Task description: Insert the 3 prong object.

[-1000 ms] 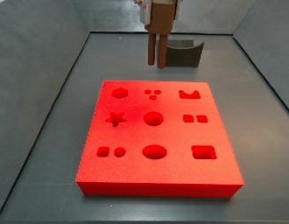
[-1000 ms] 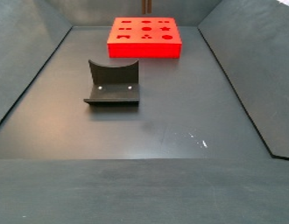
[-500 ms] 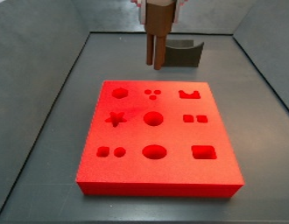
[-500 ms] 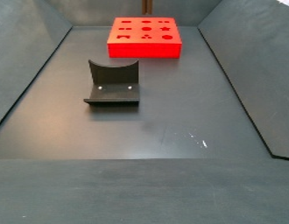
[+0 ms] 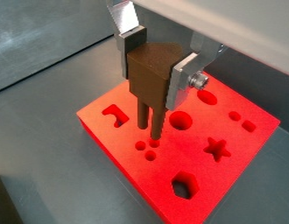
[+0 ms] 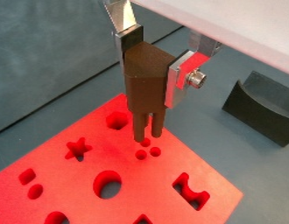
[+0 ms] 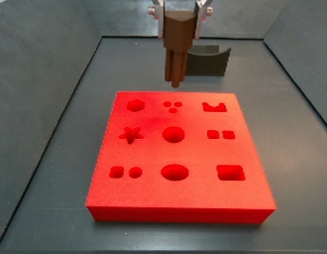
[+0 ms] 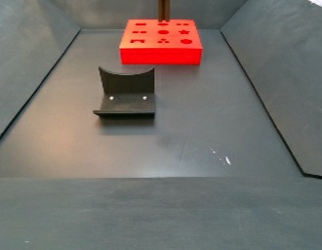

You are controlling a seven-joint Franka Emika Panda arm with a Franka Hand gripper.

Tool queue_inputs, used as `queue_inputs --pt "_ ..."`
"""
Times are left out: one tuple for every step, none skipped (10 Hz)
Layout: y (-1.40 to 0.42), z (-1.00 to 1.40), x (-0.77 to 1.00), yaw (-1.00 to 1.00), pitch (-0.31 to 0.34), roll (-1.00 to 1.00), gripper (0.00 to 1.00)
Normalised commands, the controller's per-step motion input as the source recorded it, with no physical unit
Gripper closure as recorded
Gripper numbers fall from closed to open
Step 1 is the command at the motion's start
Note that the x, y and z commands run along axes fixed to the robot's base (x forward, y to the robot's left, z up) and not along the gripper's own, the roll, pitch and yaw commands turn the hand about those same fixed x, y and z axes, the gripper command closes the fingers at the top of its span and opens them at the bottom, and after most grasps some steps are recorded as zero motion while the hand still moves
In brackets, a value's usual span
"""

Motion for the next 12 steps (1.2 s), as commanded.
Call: queue_inputs --pt "0.0 0.0 0.0 0.0 0.01 -0.02 1.0" --pt "0.03 -0.08 0.29 -0.38 0.0 -0.01 1.0" --pt "0.15 -0.32 0.39 -0.82 -0.006 0.0 1.0" --pt "0.09 -0.36 0.32 -0.87 -0.01 0.02 1.0" --pt "0.11 -0.31 0.2 -0.89 -0.056 0.0 1.0" --pt "0.05 -0.2 -0.09 -0.47 -0.079 0.0 1.0" --pt "0.06 -0.23 0.0 -0.33 -0.039 0.0 1.0" --pt "0.08 -0.3 -0.11 -0.39 -0.047 0.0 1.0" --pt "0.04 -0.41 -0.17 -0.44 -0.081 0.0 1.0" --pt "0.0 -0.36 -0.03 -0.41 -0.114 -0.07 1.0" --pt "0.0 -0.27 0.0 -0.33 -0.071 -0.04 1.0" --pt "-0.17 -0.05 0.0 -0.06 0.0 0.0 1.0"
